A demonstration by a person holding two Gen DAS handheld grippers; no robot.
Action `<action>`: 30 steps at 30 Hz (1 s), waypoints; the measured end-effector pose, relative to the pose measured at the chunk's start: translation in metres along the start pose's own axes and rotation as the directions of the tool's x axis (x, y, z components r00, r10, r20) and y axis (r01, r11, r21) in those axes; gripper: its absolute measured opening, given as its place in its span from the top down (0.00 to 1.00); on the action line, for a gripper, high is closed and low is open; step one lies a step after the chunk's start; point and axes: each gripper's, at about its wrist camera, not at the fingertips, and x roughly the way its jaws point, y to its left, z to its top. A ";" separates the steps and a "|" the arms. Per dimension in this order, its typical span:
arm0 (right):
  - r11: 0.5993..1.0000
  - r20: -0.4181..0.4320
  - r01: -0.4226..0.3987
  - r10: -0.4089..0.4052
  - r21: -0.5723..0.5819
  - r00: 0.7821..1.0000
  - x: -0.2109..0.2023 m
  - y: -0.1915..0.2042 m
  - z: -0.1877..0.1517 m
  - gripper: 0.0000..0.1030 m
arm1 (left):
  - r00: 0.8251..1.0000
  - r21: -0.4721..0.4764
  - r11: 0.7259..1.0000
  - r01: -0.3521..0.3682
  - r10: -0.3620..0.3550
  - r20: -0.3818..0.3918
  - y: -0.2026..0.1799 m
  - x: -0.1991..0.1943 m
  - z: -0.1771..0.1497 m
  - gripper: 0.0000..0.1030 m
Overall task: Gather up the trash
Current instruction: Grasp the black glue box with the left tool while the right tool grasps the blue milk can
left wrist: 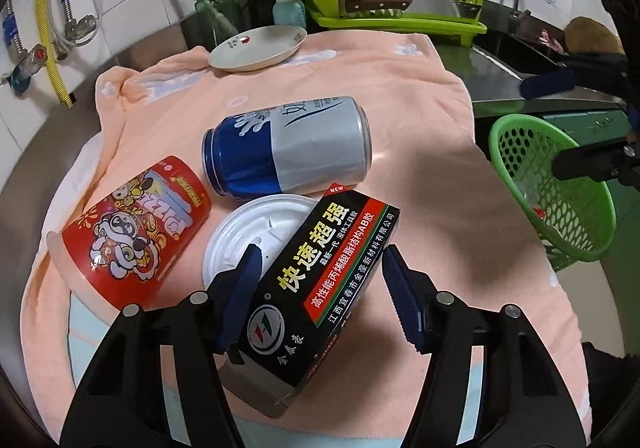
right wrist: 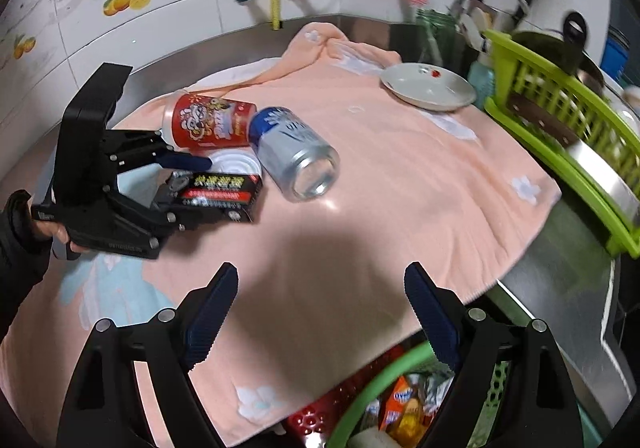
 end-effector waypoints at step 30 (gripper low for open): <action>0.994 -0.071 -0.071 0.065 -0.087 0.995 0.069 0.013 0.081 0.20 | 0.996 -0.190 0.981 -0.026 0.041 0.077 0.011 -0.032 -0.031 0.53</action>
